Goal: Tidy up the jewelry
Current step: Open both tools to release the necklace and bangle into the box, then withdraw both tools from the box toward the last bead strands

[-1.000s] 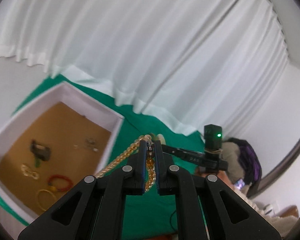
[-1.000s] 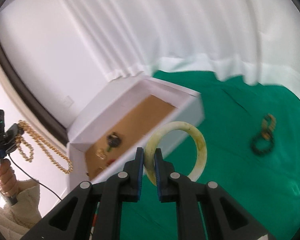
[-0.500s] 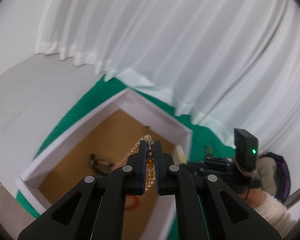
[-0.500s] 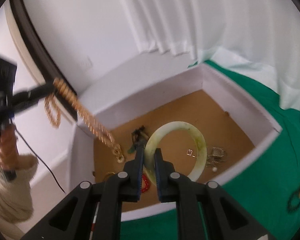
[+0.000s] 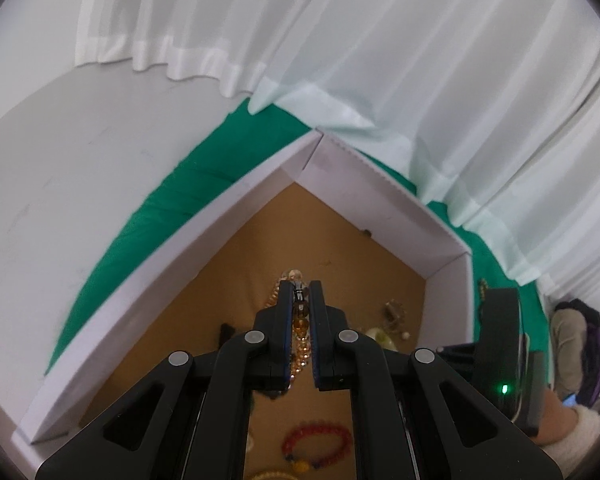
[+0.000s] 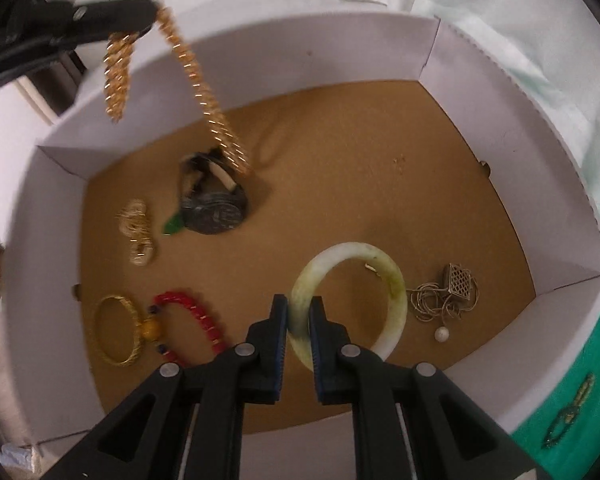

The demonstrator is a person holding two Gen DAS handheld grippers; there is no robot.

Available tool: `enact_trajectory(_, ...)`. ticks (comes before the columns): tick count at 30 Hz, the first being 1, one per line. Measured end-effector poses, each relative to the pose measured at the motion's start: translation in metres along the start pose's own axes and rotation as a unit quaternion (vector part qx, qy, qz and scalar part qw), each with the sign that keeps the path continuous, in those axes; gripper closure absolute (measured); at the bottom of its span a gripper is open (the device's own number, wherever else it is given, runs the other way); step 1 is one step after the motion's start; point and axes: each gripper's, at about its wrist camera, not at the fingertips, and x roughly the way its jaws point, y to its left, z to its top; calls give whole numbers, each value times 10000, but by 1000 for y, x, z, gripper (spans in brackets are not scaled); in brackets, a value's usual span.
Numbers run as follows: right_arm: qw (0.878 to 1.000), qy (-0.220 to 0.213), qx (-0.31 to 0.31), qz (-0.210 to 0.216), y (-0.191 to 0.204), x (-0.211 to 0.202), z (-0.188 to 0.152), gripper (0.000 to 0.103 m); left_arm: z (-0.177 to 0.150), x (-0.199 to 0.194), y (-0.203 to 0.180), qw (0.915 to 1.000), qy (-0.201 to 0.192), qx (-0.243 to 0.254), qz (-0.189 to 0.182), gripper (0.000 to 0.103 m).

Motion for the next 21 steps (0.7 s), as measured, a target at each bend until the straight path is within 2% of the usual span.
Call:
enact_trajectory(4,9999,-51,141,11,0,6,4,90,-1,28,-9,9997,166,167,24,97)
enact_trajectory(5,9996,-91,242,113,-2,4,4,82,-1,34,-11,9996,186,220,67,93)
enact_trajectory(6,9991,-145,342,228,-5,1,3,74,-1,39,-13,9993,204,264,137,87)
enact_trajectory(7,9984,-220,418,299,-7,-3,1,61,0,43,-14,9992,236,275,191,67)
enact_trajectory(8,9974,-360,512,368,-10,-11,-4,59,1,45,-14,9991,237,253,242,49)
enact_trajectory(10,9945,-675,640,480,-14,-34,-17,59,0,39,-12,9991,119,166,364,40)
enact_trajectory(11,9929,-828,679,519,-15,-45,-24,59,-2,33,-11,9991,106,136,384,40)
enact_trajectory(12,9904,-1052,714,547,-16,-62,-37,59,-5,26,-11,9991,115,115,380,40)
enact_trajectory(14,9860,-1416,707,519,-20,-89,-64,48,-12,10,-16,9991,81,171,376,31)
enact_trajectory(16,9812,-1792,673,263,-25,-114,-104,40,-24,-11,-25,9985,-57,351,425,23)
enact_trajectory(17,9795,-1893,677,113,-30,-122,-117,40,-34,-25,-31,9979,-150,440,448,19)
enact_trajectory(21,9703,-2116,1007,-594,-49,-138,-189,40,-75,-63,-55,9972,-341,609,251,18)
